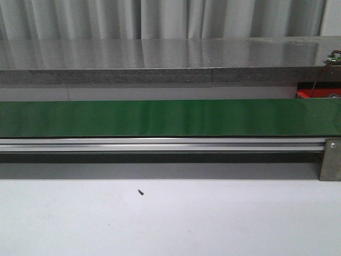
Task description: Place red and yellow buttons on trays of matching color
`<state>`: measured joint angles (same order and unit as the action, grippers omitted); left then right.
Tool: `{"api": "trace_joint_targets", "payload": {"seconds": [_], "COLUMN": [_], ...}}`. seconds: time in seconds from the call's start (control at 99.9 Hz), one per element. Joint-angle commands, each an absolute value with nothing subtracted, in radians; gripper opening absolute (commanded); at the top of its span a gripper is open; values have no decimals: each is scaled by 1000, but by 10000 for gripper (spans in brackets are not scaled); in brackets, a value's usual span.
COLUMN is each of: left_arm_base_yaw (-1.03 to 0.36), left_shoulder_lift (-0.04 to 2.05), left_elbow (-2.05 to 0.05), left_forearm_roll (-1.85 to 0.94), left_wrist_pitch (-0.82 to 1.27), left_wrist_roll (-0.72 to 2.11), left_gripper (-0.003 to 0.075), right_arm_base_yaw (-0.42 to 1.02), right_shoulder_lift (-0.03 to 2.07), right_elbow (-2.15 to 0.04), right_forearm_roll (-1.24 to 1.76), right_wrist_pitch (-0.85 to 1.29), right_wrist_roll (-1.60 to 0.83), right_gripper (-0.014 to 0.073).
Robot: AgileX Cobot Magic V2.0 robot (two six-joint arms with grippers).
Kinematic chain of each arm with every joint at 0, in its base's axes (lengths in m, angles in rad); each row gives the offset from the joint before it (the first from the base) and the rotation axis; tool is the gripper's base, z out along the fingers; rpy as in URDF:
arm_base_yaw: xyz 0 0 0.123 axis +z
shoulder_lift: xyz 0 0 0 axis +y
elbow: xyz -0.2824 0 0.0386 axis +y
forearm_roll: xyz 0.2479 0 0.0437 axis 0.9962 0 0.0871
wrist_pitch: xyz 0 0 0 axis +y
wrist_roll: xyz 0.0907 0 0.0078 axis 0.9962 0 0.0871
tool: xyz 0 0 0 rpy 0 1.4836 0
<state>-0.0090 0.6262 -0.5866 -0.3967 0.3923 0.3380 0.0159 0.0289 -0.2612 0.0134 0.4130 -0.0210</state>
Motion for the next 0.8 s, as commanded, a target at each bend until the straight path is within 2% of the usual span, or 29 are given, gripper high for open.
{"api": "trace_joint_targets", "payload": {"seconds": [0.0, 0.4, 0.79], "left_arm_base_yaw": [-17, -17, -17], "left_shoulder_lift": [625, 625, 625], "left_elbow": [-614, -614, -614], "left_forearm_roll": [-418, -418, -418], "left_wrist_pitch": [325, 325, 325], "left_wrist_roll": [333, 333, 333], "left_gripper": [-20, -20, -20], "right_arm_base_yaw": [43, 70, 70], "right_shoulder_lift": [7, -28, -28], "right_elbow": [-232, 8, 11], "right_forearm_roll": [-30, -30, -30], "right_wrist_pitch": [291, 0, 10], "right_wrist_roll": [25, 25, 25], "right_gripper": [-96, -96, -96]}}
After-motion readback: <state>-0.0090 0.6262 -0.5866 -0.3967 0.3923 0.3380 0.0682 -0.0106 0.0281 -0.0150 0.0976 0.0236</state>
